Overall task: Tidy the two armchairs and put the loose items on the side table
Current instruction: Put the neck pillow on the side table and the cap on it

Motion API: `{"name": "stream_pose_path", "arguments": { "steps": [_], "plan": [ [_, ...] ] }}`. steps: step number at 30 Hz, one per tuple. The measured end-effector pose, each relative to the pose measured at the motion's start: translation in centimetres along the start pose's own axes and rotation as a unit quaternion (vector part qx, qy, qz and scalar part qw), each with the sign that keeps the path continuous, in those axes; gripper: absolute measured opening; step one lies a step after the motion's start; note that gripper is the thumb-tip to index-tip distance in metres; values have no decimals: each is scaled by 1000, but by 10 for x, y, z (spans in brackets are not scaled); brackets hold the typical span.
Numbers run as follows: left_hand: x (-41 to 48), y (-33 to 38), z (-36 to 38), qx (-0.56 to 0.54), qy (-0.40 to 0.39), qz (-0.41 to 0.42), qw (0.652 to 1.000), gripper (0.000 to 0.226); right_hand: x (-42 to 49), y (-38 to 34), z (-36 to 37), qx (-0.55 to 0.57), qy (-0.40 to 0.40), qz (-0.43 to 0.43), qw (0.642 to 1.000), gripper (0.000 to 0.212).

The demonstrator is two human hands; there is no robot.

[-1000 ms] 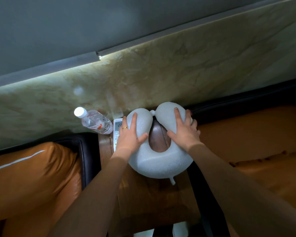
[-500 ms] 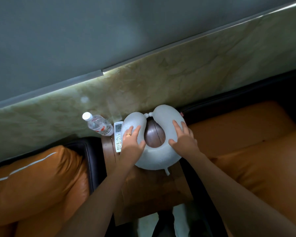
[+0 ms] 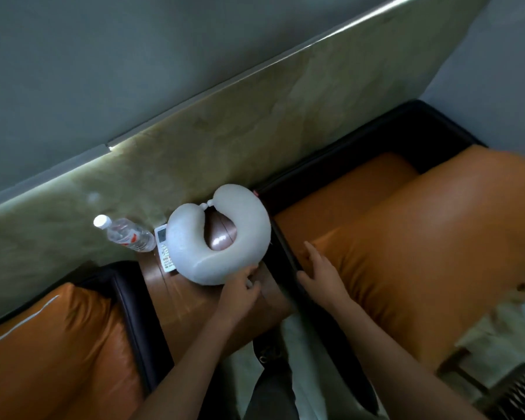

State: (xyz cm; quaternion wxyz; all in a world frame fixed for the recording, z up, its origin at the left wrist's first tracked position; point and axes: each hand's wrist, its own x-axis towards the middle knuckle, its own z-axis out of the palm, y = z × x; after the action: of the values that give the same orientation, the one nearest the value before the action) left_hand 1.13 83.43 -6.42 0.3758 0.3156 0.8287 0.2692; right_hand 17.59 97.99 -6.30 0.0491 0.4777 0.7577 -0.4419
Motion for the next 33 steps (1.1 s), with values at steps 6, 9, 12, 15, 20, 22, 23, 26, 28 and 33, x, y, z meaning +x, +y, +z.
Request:
{"name": "stream_pose_path", "arguments": {
  "steps": [6,9,12,15,20,22,23,26,28,33],
  "plan": [
    [-66,30,62,14,-21,2,1000,46,-86,63,-30,65,4,-13,998,73],
    [-105,47,98,24,-29,0,999,41,-133,95,-41,78,27,-18,996,71],
    [-142,56,142,44,-55,-3,998,45,-177,130,-51,88,45,-25,995,69],
    [-172,61,188,44,-91,-9,995,47,-217,175,-61,97,66,-19,993,68],
    [-210,70,249,33,-130,-24,991,43,-262,252,-79,119,71,29,990,65],
    [-219,71,265,27,-140,-32,989,40,-272,278,-84,132,73,59,987,65],
    [-223,71,271,21,-143,-30,989,38,-275,289,-87,138,78,73,985,65],
    [-232,69,286,25,-163,-25,986,35,-286,317,-97,153,97,117,976,64],
    [-239,69,295,37,-173,-19,984,37,-292,333,-103,159,113,144,970,65],
    [-246,69,301,95,-229,-11,969,38,-293,364,-115,189,142,186,954,65]
  ]
}}
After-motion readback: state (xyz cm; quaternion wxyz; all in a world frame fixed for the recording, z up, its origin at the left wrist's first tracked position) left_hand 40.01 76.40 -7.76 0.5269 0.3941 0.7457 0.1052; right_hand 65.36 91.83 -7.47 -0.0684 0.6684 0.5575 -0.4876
